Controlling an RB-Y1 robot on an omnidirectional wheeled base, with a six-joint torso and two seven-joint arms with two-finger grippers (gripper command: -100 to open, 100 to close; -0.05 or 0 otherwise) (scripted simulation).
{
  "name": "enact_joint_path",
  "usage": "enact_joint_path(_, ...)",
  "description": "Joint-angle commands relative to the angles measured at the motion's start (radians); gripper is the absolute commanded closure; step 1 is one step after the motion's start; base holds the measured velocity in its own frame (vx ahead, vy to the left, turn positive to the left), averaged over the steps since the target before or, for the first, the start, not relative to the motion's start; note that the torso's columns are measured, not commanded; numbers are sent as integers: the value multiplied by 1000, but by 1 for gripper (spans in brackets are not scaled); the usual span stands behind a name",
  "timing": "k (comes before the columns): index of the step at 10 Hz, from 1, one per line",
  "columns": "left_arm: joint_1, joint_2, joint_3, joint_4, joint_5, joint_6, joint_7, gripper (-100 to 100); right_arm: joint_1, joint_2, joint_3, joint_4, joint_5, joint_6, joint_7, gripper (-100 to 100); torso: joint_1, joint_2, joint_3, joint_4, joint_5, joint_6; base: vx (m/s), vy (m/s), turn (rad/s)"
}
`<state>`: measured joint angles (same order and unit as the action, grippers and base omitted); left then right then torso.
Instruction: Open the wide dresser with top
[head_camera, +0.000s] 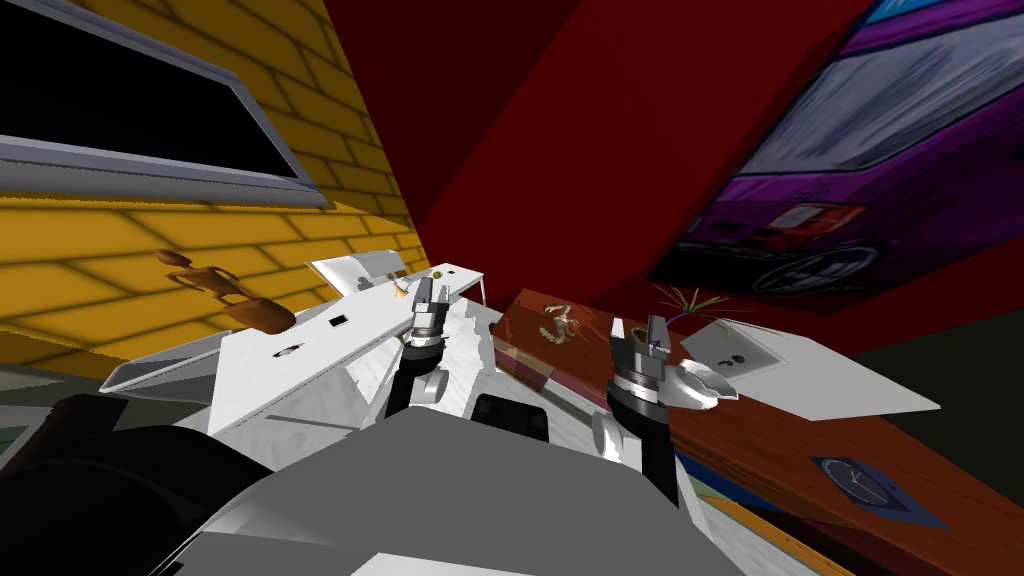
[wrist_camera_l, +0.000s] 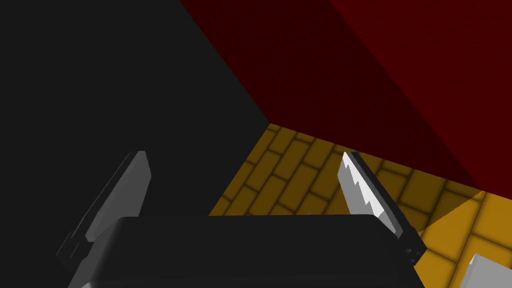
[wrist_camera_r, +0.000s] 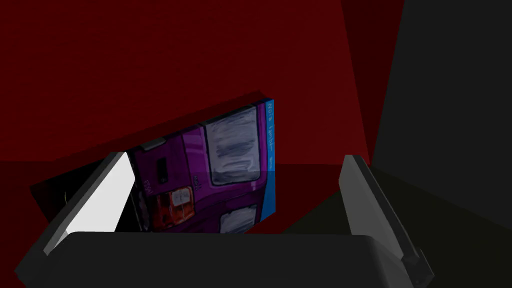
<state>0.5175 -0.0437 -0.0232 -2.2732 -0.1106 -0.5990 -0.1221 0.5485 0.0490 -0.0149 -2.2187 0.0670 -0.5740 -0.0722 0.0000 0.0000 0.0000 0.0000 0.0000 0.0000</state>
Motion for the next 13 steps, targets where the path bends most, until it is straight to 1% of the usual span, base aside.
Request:
enact_joint_path(1,0,0,0,0,0,0,0,0,0,0,0,0,0,0,0,0,0,40,-82,41,0,0,0,0,0)
enact_joint_path(3,0,0,0,0,0,0,0,0,0,0,0,0,0,0,0,0,0,175,-351,176,0,0,0,0,0)
enact_joint_path(9,0,0,0,0,0,0,0,0,0,0,0,0,0,0,0,0,0,618,-1234,617,0,0,0,0,0)
enact_joint_path(10,0,0,0,0,0,0,0,0,-2,-30,2,12,16,16,0,-100,0,691,-1382,691,0,0,5,13,53)
enact_joint_path(11,0,0,0,0,0,0,0,0,-4,-53,4,24,33,32,0,-100,1,725,-1451,724,0,0,-4,25,109)
enact_joint_path(13,0,0,0,0,0,0,0,0,-10,-101,9,59,82,79,1,-100,1,737,-1475,737,0,0,-6,44,146)
